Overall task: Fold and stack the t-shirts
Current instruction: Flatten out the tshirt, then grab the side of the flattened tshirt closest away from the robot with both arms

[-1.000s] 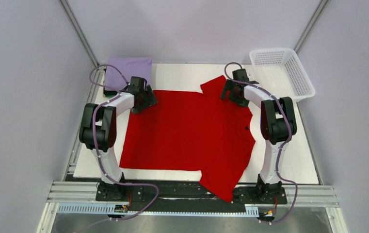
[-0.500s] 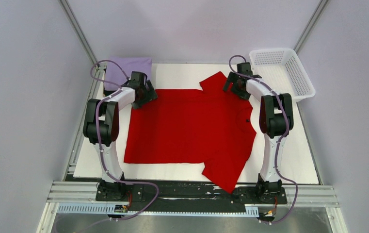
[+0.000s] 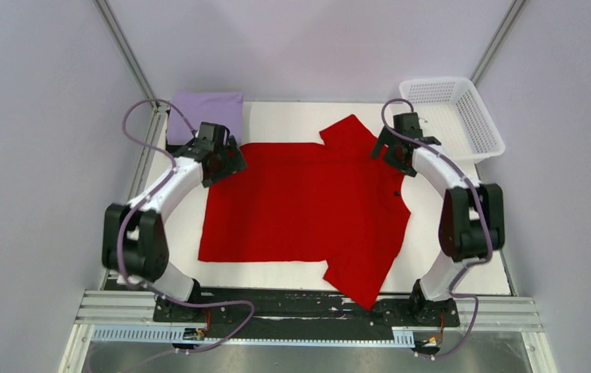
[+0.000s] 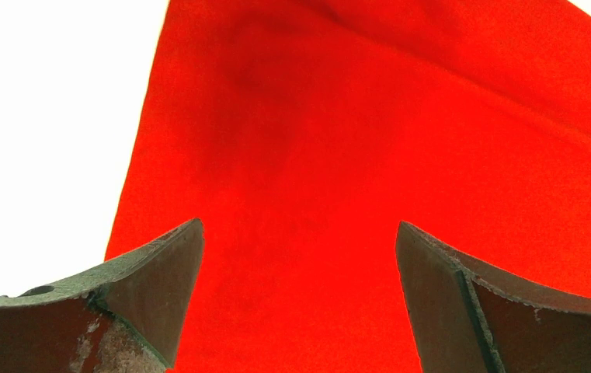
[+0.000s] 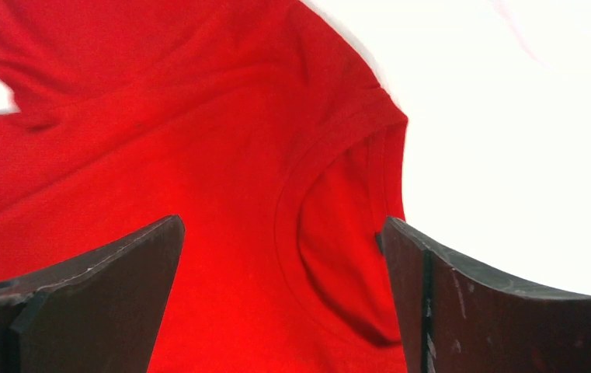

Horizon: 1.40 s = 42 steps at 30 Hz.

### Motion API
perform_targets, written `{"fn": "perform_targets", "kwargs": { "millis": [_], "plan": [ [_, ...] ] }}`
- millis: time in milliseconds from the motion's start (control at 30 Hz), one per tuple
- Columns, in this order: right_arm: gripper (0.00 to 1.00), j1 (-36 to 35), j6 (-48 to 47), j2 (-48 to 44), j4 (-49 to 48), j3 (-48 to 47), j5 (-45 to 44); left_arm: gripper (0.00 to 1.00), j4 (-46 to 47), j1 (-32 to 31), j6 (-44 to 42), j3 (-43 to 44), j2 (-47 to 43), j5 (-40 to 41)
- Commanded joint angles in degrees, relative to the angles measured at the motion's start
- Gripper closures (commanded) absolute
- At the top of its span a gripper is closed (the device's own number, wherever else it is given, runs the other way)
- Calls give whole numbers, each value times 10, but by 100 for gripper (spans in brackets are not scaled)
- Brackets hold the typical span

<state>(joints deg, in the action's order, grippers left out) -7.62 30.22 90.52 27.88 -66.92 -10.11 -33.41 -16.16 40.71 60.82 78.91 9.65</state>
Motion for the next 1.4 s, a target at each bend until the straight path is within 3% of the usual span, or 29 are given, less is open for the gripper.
{"fn": "perform_targets", "kwargs": {
  "millis": [0, 167, 267, 433, 667, 833, 1167, 1367],
  "plan": [
    [0, -2, 32, -111, -75, 105, -1, 0, -113, -21, 65, -105, -115, 37],
    [0, 1, 26, -166, -92, 152, -2, 0, -215, -22, 122, -174, -211, 52],
    [0, 1, 23, -158, -95, 151, 17, 1, -215, -22, 176, -227, -255, 28],
    [0, 1, 20, -136, -97, 145, 25, 12, -178, -23, 246, -304, -316, -2],
    [0, 2, 17, -128, -98, 142, 23, 18, -181, -23, 274, -323, -301, 15],
    [0, 4, 13, -134, -98, 144, 19, 22, -141, -23, 296, -334, -285, 50],
    [0, 12, 12, -141, -98, 146, 17, 28, -50, -24, 311, -360, -220, 43],
    [0, 14, 12, -143, -98, 146, 17, 42, -40, -26, 314, -346, -186, 66]
  ]
}}
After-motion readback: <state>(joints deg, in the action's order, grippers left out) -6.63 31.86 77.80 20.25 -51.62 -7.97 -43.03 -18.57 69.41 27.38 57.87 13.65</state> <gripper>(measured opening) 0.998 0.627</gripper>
